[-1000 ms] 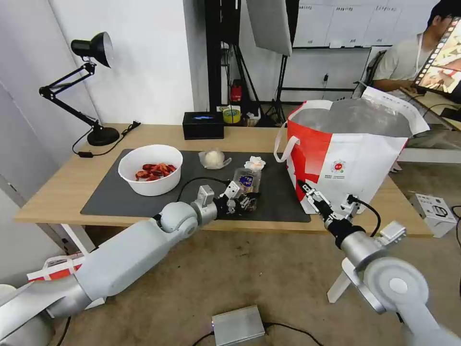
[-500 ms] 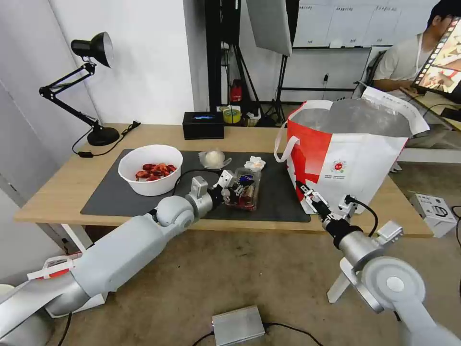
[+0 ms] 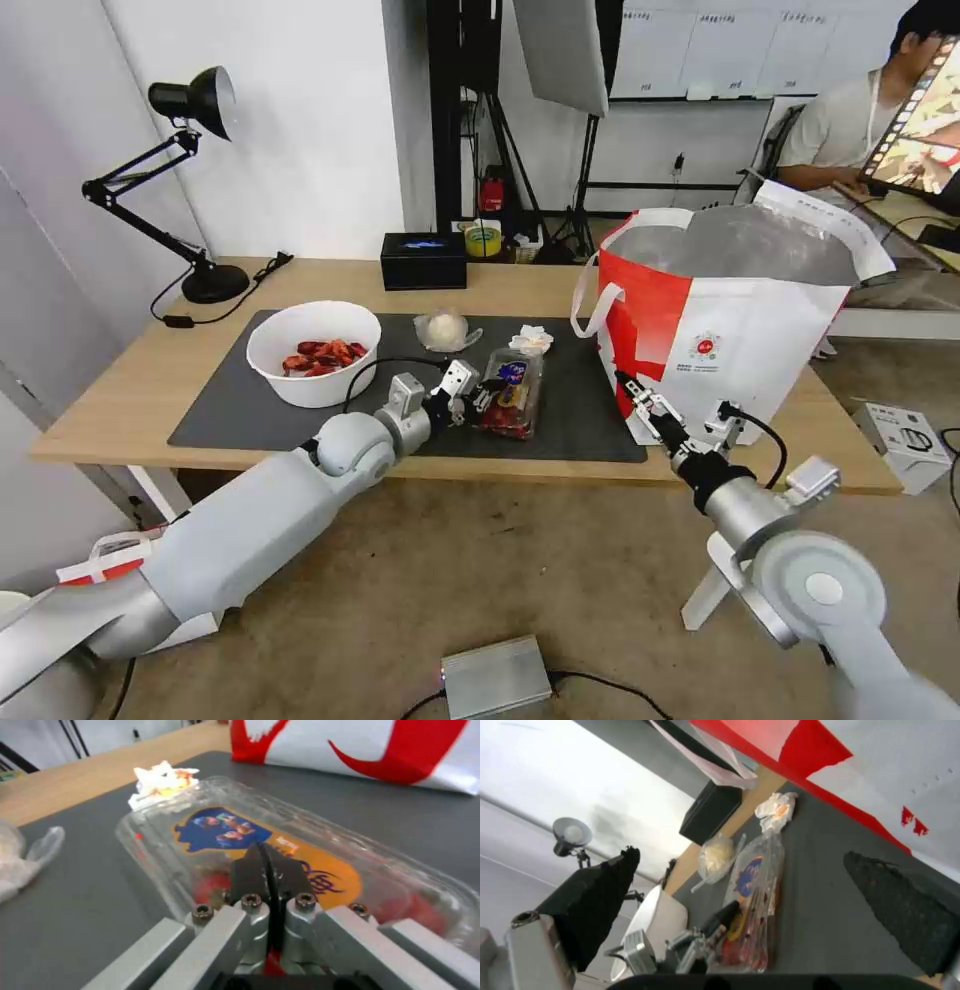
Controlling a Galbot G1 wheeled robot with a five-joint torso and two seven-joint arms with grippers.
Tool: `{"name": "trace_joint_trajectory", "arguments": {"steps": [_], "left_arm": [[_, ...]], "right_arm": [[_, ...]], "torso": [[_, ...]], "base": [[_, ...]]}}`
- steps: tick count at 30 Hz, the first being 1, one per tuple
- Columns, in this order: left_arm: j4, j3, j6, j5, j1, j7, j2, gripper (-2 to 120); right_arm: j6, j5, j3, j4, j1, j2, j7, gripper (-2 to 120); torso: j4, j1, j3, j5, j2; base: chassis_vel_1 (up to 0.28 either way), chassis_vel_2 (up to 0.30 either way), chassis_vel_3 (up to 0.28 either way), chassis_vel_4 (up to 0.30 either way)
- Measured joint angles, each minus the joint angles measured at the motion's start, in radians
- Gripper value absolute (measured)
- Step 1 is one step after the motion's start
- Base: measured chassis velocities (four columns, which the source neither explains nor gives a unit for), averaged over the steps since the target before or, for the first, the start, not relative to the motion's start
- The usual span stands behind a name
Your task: Pick up the trash from the table and place it into the takeout bag.
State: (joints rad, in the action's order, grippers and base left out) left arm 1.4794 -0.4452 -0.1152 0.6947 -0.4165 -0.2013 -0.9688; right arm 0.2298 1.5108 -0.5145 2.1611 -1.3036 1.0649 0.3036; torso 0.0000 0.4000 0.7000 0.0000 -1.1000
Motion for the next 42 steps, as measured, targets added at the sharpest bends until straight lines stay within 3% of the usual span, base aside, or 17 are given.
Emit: {"name": "trace_joint_trajectory", "arguments": {"steps": [10,42], "left_arm": [[0.009,-0.006,0.001,-0.001,-0.003,-0.005,0.002,0],[0.008,-0.01,0.009,0.003,-0.01,-0.003,0.003,0]], "right_arm": [[0.004,0.02,0.018,-0.045,0.05,0.013,0.024,100],[0.049,0.017,0.221,-0.255,0.356,0.106,0.214,100]], "torso": [[0.0,0.0,0.0,0.0,0.0],[0.0,0.0,0.0,0.0,0.0]], "base": [[0.0,0.0,0.0,0.0],[0.0,0.0,0.0,0.0]]}}
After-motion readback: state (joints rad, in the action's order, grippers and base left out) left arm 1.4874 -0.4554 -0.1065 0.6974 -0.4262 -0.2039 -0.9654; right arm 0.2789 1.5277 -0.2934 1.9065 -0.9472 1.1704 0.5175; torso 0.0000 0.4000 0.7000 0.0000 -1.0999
